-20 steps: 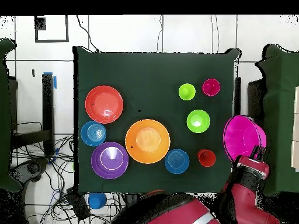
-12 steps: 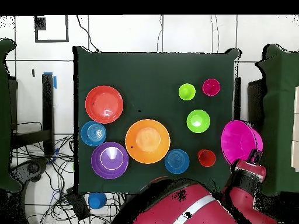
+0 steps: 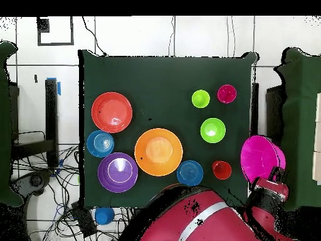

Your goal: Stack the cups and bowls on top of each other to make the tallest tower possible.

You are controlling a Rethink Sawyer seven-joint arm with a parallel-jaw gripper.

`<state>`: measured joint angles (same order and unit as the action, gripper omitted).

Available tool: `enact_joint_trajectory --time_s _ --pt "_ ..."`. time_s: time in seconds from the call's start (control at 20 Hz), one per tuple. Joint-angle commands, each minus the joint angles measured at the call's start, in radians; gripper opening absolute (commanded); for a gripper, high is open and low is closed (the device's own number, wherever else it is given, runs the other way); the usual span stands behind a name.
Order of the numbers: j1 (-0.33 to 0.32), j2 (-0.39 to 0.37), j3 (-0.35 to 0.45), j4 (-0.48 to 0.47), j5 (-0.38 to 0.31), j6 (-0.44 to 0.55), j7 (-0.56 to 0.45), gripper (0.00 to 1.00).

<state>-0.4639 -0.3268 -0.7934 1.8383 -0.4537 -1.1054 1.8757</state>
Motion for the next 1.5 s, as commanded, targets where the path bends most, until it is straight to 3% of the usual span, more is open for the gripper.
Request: enact_joint_trajectory --time_s 0.05,0.25,1.1,1.5 --pt "0.026 0.01 0.031 -0.04 0.013 -0.046 -0.055 0.0" --pt "0.021 0.018 0.023 -0.046 0.014 -0.062 -0.053 0.0" --pt "-0.082 0.24 0.06 -0.074 0.135 -0.35 -0.105 0.0" --pt "-0.1 0.273 0.024 -0.159 0.1 -0.398 -0.088 0.0"
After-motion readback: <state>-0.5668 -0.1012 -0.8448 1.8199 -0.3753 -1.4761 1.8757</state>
